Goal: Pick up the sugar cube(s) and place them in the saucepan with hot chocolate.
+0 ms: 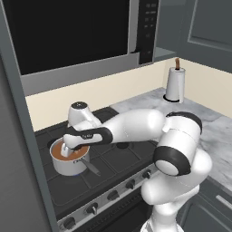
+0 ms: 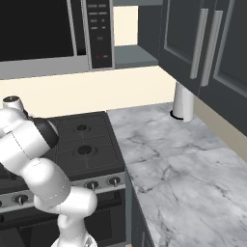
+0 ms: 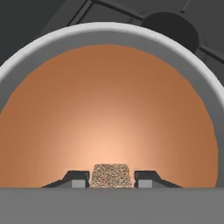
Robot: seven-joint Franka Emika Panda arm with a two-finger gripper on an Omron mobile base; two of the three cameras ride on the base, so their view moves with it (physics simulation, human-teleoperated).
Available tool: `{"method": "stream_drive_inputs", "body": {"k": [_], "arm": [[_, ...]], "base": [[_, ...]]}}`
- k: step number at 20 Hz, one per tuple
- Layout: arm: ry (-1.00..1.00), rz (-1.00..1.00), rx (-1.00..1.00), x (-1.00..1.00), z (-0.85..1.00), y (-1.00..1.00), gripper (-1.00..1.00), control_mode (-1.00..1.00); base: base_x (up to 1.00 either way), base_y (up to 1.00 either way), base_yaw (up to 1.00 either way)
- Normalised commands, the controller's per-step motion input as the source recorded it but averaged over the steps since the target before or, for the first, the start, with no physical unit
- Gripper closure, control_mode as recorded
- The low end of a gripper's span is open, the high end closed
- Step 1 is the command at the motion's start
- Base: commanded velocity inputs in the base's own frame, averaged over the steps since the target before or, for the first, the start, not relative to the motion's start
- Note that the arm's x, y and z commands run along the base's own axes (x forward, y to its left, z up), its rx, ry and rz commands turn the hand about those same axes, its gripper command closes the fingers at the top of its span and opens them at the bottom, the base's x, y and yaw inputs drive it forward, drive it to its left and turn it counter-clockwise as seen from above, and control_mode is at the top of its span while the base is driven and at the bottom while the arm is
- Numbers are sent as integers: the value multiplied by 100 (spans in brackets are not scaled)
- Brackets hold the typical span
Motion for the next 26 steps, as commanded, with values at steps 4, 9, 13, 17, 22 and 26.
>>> {"method": "stream_drive_inputs", "body": {"k": [4, 9, 13, 17, 22, 26], "arm": [[0, 0, 0, 0, 0, 0, -100, -100], [0, 0, 0, 0, 3, -1, -100, -100], [0, 0, 3, -4, 17, -9, -100, -100], [-3, 0, 5, -20, 21, -5, -100, -100], [-7, 0, 4, -24, 12, -2, -100, -100], [-8, 0, 4, -30, 10, -5, -100, -100]], "base": [[0, 0, 0], [0, 0, 0], [0, 0, 0], [0, 0, 0], [0, 0, 0], [0, 0, 0]]}}
